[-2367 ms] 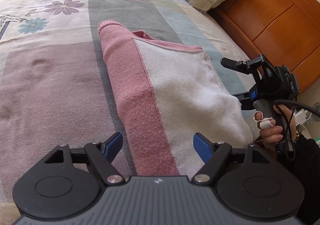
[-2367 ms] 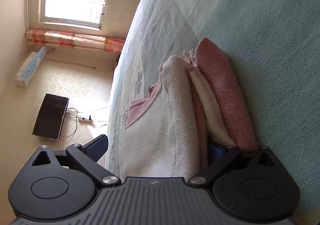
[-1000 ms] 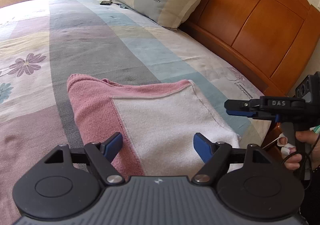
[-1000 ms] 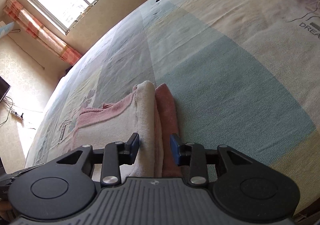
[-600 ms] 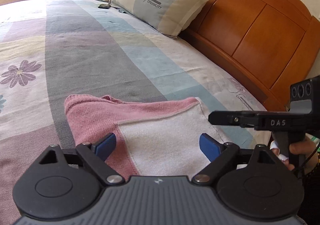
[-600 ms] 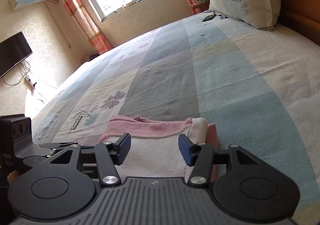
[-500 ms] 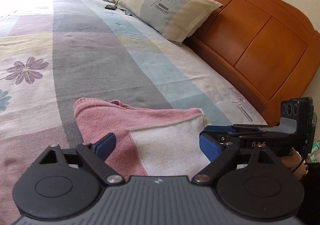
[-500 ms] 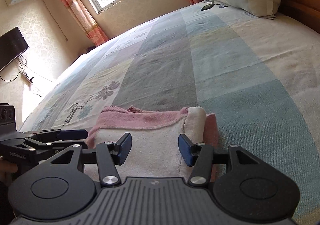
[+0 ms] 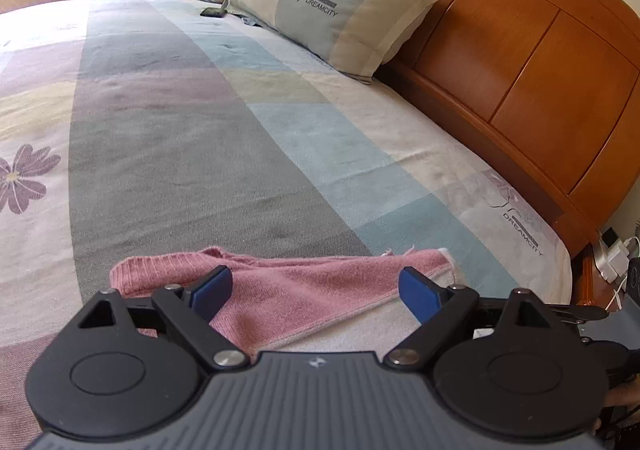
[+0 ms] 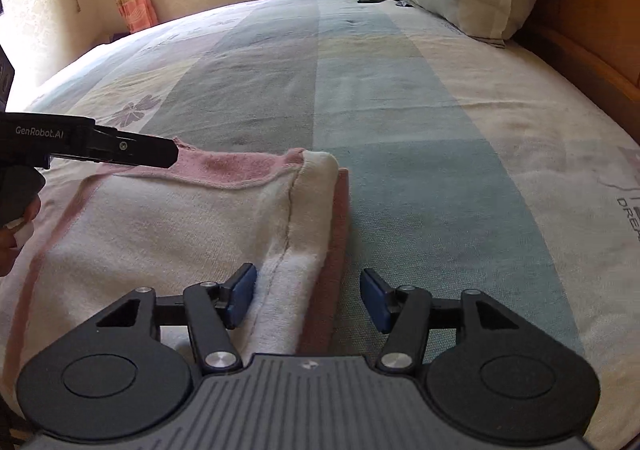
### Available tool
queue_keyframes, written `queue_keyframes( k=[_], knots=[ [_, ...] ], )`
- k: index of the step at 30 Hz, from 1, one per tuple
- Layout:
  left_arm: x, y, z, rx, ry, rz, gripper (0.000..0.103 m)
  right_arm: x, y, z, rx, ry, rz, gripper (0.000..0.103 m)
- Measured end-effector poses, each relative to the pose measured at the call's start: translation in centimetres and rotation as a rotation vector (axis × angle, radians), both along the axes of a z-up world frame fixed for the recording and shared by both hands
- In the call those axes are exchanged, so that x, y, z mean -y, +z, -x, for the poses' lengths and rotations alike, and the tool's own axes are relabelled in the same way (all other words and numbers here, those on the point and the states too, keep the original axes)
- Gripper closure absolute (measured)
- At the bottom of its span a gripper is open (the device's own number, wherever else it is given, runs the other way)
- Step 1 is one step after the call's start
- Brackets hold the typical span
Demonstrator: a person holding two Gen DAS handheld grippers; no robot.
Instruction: Fold clothes
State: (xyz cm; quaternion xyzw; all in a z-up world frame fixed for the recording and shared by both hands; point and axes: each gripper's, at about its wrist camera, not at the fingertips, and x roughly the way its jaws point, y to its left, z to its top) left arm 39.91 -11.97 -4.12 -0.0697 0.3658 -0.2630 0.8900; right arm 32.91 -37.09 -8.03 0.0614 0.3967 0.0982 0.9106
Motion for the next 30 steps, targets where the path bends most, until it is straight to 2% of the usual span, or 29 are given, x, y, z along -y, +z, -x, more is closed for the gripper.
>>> queue_keyframes(
  k=[2, 5, 9, 11, 13, 15, 17, 20, 21, 24, 26, 27, 30],
  knots=[
    [-0.6, 1.1, 1.3, 0.043, -0.004, -0.008, 0.013, 0.7, 0.6, 1.0, 0.035, -0.016, -0.036, 0.040],
    [-2.0, 2.4, 3.9, 0.072, 0.025, -0.063, 0.013, 0.1, 2.5, 2.1, 0.111, -0.009, -0.003, 0.040],
    [-4.7, 2.2, 6.1, 0.008, 0.158, -0.171, 0.012, -1.8, 5.5, 1.7, 0.195, 0.115, -0.025, 0.038],
    [-6.1, 1.7, 7.1, -0.018, 0.226, -0.233, 0.012, -3.6, 6.3, 0.1, 0.182, 0.196, -0.031, 0.034],
    [-7.7, 1.2, 8.0, -0.049, 0.285, -0.251, 0.012, -5.8, 6.5, -2.3, 0.145, 0.273, -0.030, 0.031],
    [-9.1, 0.7, 8.8, -0.077, 0.323, -0.227, 0.012, -8.1, 6.5, -4.7, 0.104, 0.333, -0.032, 0.030],
    [-10.3, 0.2, 9.5, -0.103, 0.353, -0.202, 0.012, -10.3, 5.9, -7.5, 0.037, 0.347, -0.056, 0.030],
    [-11.6, -0.4, 10.3, -0.135, 0.371, -0.166, 0.012, -12.5, 3.7, -10.3, -0.091, 0.370, -0.143, 0.030],
    [-11.9, -0.5, 10.6, -0.144, 0.372, -0.158, 0.012, -12.9, 2.8, -10.8, -0.116, 0.369, -0.140, 0.030],
    [-12.1, -0.5, 11.1, -0.138, 0.373, -0.165, 0.012, -11.7, 1.6, -10.9, -0.078, 0.275, -0.055, 0.030],
    [-12.1, -0.4, 11.3, -0.129, 0.377, -0.172, 0.012, -9.6, 2.3, -10.8, -0.068, 0.164, -0.051, 0.031],
    [-12.0, -0.4, 11.3, -0.130, 0.375, -0.165, 0.012, -8.8, 2.8, -10.4, -0.049, 0.143, -0.058, 0.031],
    [-11.5, -0.3, 11.5, -0.132, 0.363, -0.156, 0.012, -7.4, 4.5, -8.2, -0.029, 0.186, -0.098, 0.030]
  ],
)
